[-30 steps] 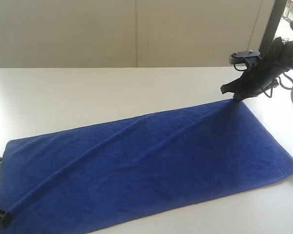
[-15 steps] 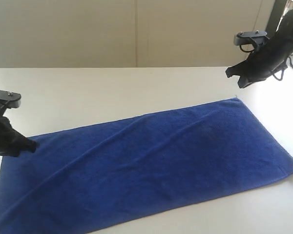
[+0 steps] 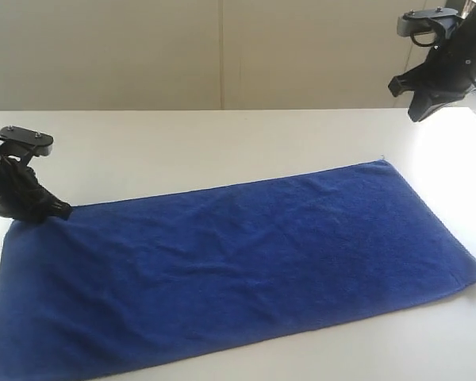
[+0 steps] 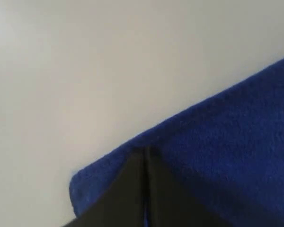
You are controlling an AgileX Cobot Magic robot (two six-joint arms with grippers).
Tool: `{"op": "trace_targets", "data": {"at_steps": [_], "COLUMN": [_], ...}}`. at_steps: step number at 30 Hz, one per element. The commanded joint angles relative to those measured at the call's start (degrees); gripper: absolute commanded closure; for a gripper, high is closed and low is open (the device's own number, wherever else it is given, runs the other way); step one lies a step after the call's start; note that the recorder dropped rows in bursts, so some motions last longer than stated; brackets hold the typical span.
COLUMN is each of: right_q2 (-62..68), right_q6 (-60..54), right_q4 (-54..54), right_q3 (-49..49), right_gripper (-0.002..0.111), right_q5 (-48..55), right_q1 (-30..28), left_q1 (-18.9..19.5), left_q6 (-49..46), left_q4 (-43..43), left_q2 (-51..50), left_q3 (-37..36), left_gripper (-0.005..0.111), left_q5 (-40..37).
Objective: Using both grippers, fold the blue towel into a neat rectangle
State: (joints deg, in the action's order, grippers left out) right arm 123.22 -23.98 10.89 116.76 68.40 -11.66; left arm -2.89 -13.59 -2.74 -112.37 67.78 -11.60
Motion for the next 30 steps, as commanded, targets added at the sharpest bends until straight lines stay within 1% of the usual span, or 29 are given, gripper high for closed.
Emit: {"op": "trace_targets", "data": {"at_steps": [1, 3, 6, 8, 9, 11, 14, 22, 25, 30], "right_q2": [-2.2, -3.3, -5.8, -7.3, -7.7, -7.8, -6.7, -2.7, -2.1, -1.6], "right_q6": [0.2, 0.2, 0.2, -1.9, -3.5, -5.8, -5.8, -6.9, -6.2, -2.4], "right_q4": [-0.3, -0.3, 0.7, 3.1, 5.0, 7.8, 7.8, 7.6, 7.3, 3.6], "right_q3": [-2.1, -5.0, -12.2, -17.8, -20.6, -24.9, -29.2, -33.6, -34.7, -36.4], "right_gripper": [0.108, 0.108, 0.108, 0.108, 0.108, 0.108, 0.108, 0.108, 0.108, 0.108], "right_q5": [1.2, -0.2, -3.5, -6.6, -8.4, -11.8, -16.6, -21.2, -23.9, -25.4], "right_q1": [-0.4, -0.4, -0.4, -0.4, -0.4, -0.4, -0.4, -0.4, -0.4, -0.4], "left_q1": [2.5, 3.5, 4.4, 4.4, 4.4, 3.8, 2.7, 2.7, 2.7, 2.7], "left_q6": [-1.1, -1.8, -1.8, -1.7, -1.7, -2.0, -2.0, -3.4, -4.1, -4.7], "left_q4": [0.7, 0.7, 0.7, -0.5, -3.0, -5.4, -6.6, -7.6, -7.5, -7.5], "left_q2": [-1.6, -1.6, -1.6, -1.3, -0.7, 1.2, 5.4, 21.4, 26.3, 30.8], "left_q3": [2.0, 2.9, 4.4, 6.5, 7.6, 10.1, 12.7, 13.0, 13.0, 13.0], "left_gripper": [0.107, 0.107, 0.107, 0.107, 0.107, 0.107, 0.107, 0.107, 0.107, 0.107], "left_q5": [-2.2, -2.2, -3.2, -7.0, -8.4, -10.3, -13.4, -20.2, -21.1, -21.5]}}
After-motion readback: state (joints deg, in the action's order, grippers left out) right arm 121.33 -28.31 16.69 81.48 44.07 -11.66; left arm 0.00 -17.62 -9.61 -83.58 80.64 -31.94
